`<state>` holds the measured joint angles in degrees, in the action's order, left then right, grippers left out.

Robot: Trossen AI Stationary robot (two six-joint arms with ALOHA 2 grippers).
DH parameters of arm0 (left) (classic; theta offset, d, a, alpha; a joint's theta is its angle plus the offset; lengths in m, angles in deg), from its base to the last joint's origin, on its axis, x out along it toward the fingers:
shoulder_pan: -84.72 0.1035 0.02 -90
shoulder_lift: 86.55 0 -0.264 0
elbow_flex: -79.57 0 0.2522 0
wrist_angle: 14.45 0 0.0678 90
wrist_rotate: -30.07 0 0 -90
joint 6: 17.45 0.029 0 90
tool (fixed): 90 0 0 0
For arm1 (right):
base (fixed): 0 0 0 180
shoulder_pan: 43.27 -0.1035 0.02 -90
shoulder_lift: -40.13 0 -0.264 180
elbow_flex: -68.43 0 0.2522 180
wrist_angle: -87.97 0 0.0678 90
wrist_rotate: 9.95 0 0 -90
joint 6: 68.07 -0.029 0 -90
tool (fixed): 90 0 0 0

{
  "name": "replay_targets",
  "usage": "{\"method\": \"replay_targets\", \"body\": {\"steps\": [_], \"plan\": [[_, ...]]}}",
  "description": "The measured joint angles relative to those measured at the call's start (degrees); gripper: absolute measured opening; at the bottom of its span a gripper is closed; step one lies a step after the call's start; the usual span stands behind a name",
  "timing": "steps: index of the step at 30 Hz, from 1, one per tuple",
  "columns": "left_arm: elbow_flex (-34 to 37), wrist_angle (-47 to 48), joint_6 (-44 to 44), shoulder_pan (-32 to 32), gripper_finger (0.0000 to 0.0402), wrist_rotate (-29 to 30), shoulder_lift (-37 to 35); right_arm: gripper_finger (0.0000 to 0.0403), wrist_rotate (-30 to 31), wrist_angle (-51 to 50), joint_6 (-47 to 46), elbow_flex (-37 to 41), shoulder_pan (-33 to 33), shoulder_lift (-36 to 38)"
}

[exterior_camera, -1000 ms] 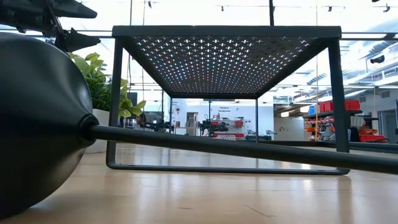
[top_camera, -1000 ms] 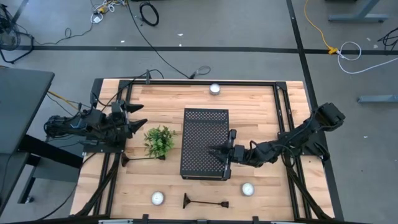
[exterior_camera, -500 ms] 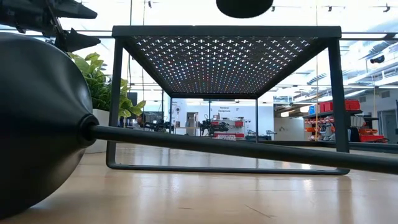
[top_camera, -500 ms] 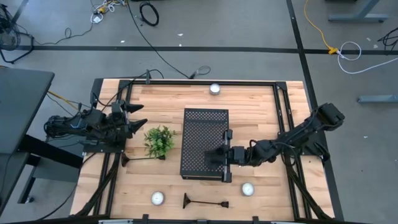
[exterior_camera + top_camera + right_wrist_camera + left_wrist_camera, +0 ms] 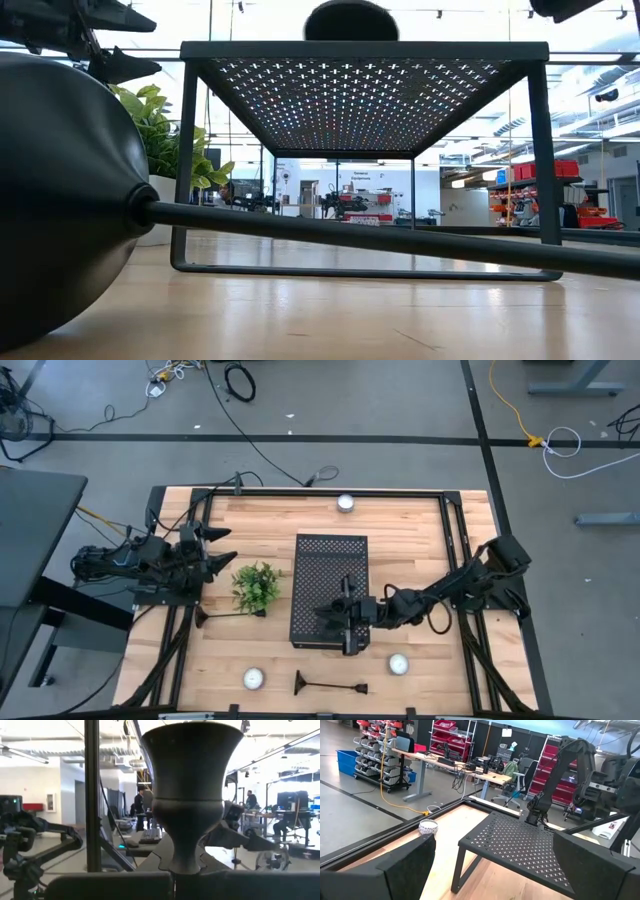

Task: Pick & Place candle stick holders
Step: Put the top right black candlestick on the shelf

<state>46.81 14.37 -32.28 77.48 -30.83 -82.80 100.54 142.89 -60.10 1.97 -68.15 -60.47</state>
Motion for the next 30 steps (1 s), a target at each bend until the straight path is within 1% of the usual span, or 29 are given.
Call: {"method": "replay_targets", "body": {"steps": [5,10,13,30], "plan": [[0.0,0.38,-0.01,0.0,0.0399,-0.01,0.0,0.0,-1.04,-0.86,0.04,-1.28,0.0,-1.83],[0.0,1.52,-0.04,0.0,0.0399,-0.12,0.0,0.0,1.38,-2.36,0.07,-1.28,0.0,-1.59],[0.0,1.72,-0.82,0.0,0.0399,-0.89,0.0,0.0,1.26,-2.22,-0.25,-1.28,0.0,-1.48],[0.0,2.48,-1.09,0.0,0.0399,-0.88,0.0,0.0,0.98,-5.55,-1.8,-1.28,0.0,-1.42]]}}
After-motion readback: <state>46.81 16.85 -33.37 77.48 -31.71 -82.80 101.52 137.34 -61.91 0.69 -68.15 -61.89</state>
